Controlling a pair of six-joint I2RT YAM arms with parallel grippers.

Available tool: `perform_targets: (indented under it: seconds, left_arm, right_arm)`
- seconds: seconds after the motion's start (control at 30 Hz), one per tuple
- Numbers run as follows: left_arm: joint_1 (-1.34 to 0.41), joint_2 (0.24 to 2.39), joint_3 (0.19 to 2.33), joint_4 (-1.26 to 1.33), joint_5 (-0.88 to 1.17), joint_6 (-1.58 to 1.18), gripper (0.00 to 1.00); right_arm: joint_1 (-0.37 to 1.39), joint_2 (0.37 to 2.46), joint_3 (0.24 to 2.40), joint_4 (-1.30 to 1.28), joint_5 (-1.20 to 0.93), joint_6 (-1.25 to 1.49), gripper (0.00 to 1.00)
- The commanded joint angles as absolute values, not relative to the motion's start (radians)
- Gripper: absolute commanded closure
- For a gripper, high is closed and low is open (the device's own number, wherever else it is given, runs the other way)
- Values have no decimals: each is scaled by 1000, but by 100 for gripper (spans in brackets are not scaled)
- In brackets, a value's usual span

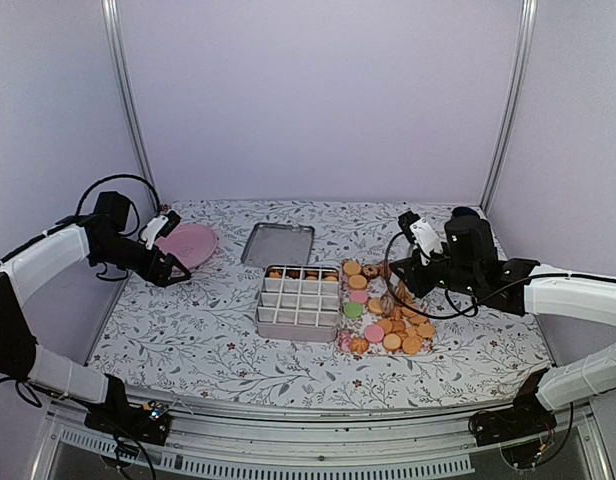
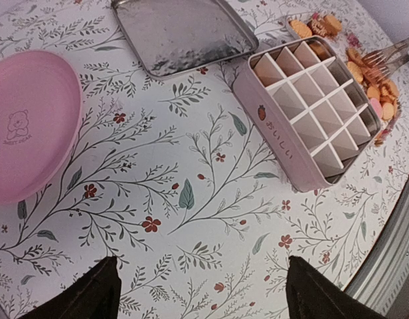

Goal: Pack the cookies
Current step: Pick up the fake cookies from the plate, then place the fake cookies in the empty pocket of the box.

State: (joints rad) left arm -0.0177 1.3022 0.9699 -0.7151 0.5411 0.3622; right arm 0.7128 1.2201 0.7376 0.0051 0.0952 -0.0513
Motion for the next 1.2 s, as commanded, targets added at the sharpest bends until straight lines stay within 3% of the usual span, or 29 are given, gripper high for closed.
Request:
perform_targets:
  seconds: [0.0, 0.13, 0.53, 0.93, 1.17]
  left_arm:
    - [-28, 1299, 980, -699, 543, 359, 13]
    - [-28, 1300, 980, -699, 544, 361, 14]
    - [-28, 1298, 980, -699, 542, 361, 13]
    - [-28, 1293, 980, -701, 532, 359, 13]
    - [-29, 1302, 976, -698, 535, 355, 13]
  right_arm:
    - [710, 1188, 734, 9, 84, -50, 62]
    - [713, 1189, 713, 11, 67, -29, 66]
    - [719, 1170, 806, 6, 88, -28, 96]
    - [755, 1297, 1060, 65, 4, -34, 100]
    - [846, 1539, 1251, 152, -101, 40, 100]
